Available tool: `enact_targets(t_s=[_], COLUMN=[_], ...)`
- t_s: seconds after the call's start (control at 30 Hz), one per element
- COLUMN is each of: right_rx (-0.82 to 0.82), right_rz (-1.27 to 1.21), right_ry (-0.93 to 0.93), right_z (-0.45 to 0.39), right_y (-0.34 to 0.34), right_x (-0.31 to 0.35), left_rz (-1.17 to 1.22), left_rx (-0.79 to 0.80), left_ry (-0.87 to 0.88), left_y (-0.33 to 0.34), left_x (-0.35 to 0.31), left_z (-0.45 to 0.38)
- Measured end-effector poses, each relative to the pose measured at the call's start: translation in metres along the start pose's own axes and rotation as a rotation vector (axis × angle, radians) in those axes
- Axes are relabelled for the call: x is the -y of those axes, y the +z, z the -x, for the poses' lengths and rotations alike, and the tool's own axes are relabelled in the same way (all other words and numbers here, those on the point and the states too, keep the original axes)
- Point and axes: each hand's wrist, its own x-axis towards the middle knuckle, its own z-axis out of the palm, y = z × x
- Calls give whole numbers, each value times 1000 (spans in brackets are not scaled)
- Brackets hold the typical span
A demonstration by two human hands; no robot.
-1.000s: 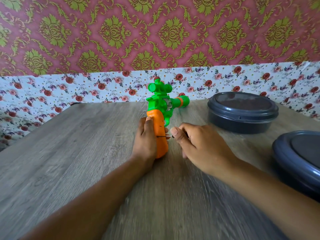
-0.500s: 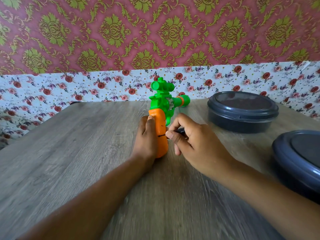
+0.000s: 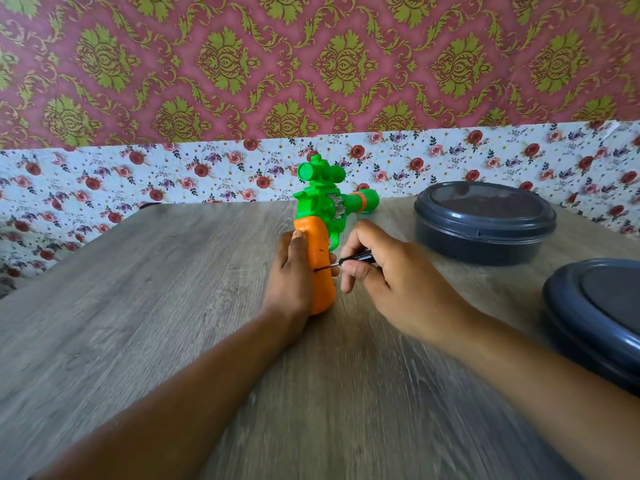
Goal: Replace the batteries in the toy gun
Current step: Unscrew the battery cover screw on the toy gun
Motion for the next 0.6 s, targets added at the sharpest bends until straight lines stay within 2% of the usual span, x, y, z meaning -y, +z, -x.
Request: enact_targets(t_s=[0.1,0.23,0.4,0.6], right_rx=[-38,-83,16,23], right_rz=[154,311,56,-37], right_ry=[-24,50,112,139], right_z=[3,4,1,-1], right_y=[2,0,-2,-4], right_x=[0,-2,2,2], left_rz=[3,33,65,59], left_rx=[15,31,7,-10], left_ry=[2,-7,-38,-30], left_y=[-1,0,-1,0], left_x=[0,-2,1,1], left_z=[0,2,-3,-2])
